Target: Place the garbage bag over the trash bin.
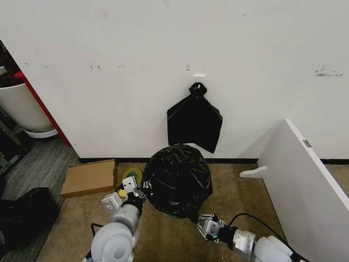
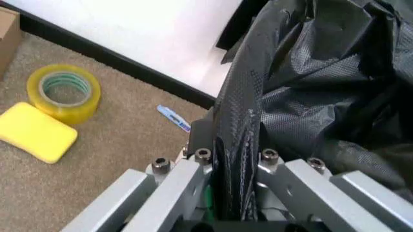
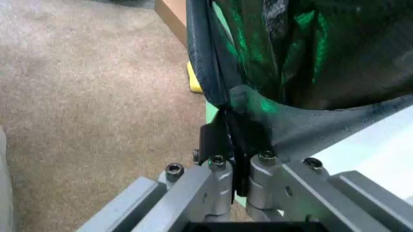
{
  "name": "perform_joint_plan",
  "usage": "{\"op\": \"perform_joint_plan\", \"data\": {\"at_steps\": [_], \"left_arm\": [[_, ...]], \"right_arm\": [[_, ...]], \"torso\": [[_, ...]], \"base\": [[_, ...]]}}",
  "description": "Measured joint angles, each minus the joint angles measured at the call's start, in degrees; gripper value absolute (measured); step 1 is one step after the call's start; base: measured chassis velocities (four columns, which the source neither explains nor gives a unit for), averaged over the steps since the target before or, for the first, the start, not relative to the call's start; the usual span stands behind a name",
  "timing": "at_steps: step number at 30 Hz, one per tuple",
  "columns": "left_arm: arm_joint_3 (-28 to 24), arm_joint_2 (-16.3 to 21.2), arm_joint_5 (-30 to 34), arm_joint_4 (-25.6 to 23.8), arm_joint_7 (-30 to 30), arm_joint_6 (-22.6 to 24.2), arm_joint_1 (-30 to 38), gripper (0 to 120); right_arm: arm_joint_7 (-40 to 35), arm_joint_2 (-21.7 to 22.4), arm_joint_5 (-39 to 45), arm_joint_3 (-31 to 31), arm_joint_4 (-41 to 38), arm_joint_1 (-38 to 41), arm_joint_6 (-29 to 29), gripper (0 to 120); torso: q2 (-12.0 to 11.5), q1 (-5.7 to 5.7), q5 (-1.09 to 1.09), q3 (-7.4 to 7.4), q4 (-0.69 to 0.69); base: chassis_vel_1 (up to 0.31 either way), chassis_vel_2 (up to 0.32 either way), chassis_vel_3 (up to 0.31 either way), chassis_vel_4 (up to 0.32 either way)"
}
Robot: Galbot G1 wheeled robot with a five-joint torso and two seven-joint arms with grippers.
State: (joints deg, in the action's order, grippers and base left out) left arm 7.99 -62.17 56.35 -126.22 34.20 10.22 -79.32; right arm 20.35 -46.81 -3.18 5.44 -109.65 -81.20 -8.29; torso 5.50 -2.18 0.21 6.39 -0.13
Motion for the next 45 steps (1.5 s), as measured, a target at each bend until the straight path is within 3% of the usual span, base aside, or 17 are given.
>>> {"op": "perform_joint_plan", "data": {"at_steps": [6,11,13,19,27,31,33,36,40,41,42,45], "left_arm": [[0.05,-0.05,-0.20,1.04,-0.05,-0.05,-0.25,3],[0.04,-0.13,-2.94,2.78,-0.85,-1.04,-0.24,3],[0.04,-0.04,-3.12,2.92,-0.96,-1.28,-0.19,3],[0.41,0.45,-3.03,3.41,-0.98,-2.04,0.66,3],[0.71,0.14,-2.69,4.19,-1.00,-3.00,1.01,3],[1.43,0.69,-2.88,5.96,-2.86,-4.75,1.25,3],[1.45,1.07,-3.84,8.06,-6.59,-7.96,1.28,3],[1.45,1.23,-4.48,8.97,-8.61,-9.66,1.22,3],[0.94,2.01,-7.72,12.53,-17.22,-16.35,0.39,3],[0.71,2.19,-9.77,14.88,-21.01,-19.80,0.46,3],[0.71,2.19,-9.77,14.88,-21.01,-19.80,0.46,3],[0.67,2.82,-11.33,18.96,-26.89,-24.65,0.76,3]], "right_arm": [[1.04,0.12,0.75,0.93,-1.69,-1.48,-0.67,0],[1.86,0.95,2.86,2.18,-3.19,-3.46,-1.37,21],[2.19,1.13,2.89,2.39,-3.26,-3.78,-1.75,23],[7.06,1.32,2.21,3.84,-3.17,-5.56,-5.68,50],[10.90,1.42,6.37,5.67,-3.12,-5.17,-7.35,73],[19.53,2.05,17.52,8.67,-5.62,-5.20,-5.20,89],[22.28,2.69,24.44,9.90,-8.11,-5.30,-3.39,98],[21.94,2.88,27.58,10.18,-9.41,-5.27,-2.37,99],[14.28,3.00,44.55,11.96,-14.70,-3.37,5.63,100],[6.26,3.04,53.99,12.29,-17.22,-2.12,9.76,100],[6.26,3.04,53.99,12.29,-17.22,-2.12,9.76,100],[-5.81,2.96,63.82,13.60,-20.12,1.04,16.18,100]], "torso": [[0.00,0.00,0.00,0.00,0.00],[0.00,0.00,0.00,0.00,0.00],[0.00,0.00,-0.01,0.00,0.00],[0.00,0.00,0.00,0.00,0.00],[0.00,0.00,0.00,0.00,0.00],[0.00,0.00,0.00,0.00,0.00],[0.00,0.00,-0.02,0.00,0.00],[0.00,0.00,-0.01,0.00,0.00],[0.00,0.00,0.00,0.00,0.01],[0.00,0.00,-0.02,0.00,-0.01],[0.00,0.00,-0.02,0.00,-0.01],[0.00,0.00,-0.02,0.00,0.01]], "base": [[0.000,0.000,0.000,0.000],[0.000,0.000,0.000,0.000],[0.000,0.000,0.000,0.000],[0.000,0.000,0.000,0.000],[0.000,0.000,0.000,0.000],[0.000,0.000,0.000,0.000],[0.000,0.000,0.000,0.000],[0.000,0.000,0.000,0.000],[0.000,0.000,0.000,0.000],[0.000,0.000,0.000,0.000],[0.000,0.000,0.000,0.000],[0.000,0.000,0.000,0.000]]}}
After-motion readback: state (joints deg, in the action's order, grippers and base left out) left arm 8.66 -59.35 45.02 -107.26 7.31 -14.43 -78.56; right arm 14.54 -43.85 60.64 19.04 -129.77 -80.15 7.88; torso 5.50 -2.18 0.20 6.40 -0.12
